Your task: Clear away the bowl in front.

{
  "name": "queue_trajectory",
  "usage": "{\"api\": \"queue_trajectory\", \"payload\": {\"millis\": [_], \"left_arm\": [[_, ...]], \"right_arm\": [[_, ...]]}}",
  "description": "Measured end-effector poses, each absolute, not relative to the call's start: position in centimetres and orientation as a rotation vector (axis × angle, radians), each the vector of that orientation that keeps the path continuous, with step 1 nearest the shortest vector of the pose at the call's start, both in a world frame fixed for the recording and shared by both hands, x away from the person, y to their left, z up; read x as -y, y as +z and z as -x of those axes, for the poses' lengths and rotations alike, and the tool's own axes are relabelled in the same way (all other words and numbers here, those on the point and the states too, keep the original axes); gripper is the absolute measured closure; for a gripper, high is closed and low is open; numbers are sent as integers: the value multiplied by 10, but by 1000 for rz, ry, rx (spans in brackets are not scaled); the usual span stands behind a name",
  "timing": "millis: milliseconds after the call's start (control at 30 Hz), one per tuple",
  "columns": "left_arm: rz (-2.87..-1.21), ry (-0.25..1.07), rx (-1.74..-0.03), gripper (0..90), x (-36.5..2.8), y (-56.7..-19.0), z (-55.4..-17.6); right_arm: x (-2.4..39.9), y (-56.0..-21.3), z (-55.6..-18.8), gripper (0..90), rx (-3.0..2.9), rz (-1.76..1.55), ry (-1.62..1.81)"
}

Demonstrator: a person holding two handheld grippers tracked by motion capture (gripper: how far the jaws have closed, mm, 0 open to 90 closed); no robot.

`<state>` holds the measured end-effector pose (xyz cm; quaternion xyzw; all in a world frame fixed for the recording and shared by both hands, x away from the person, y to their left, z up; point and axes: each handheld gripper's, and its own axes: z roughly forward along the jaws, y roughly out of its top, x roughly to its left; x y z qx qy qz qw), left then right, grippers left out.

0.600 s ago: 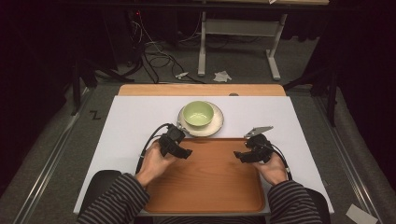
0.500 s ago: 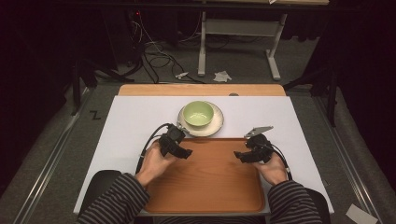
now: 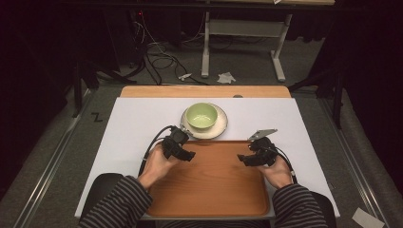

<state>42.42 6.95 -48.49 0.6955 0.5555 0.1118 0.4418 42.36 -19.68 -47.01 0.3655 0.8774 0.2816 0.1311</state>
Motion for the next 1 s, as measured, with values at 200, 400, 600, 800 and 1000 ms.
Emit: {"api": "queue_trajectory", "payload": {"millis": [200,400,600,800,1000], "left_arm": [[-1725,269,-1365,351,-66,-473,-427],[-1661,252,-1361,372,-71,-455,-437],[-1684,259,-1320,380,-70,-444,-452],[-1680,252,-1382,394,-66,-441,-476],[-1694,290,-1416,369,-68,-436,-495]], "right_arm": [[195,-472,-424,393,-2563,-1061,818],[196,-471,-424,392,-2565,-1060,833],[196,-470,-423,390,-2570,-1045,829],[195,-470,-423,390,-2569,-1030,842],[196,-469,-422,391,-2565,-1036,850]]}}
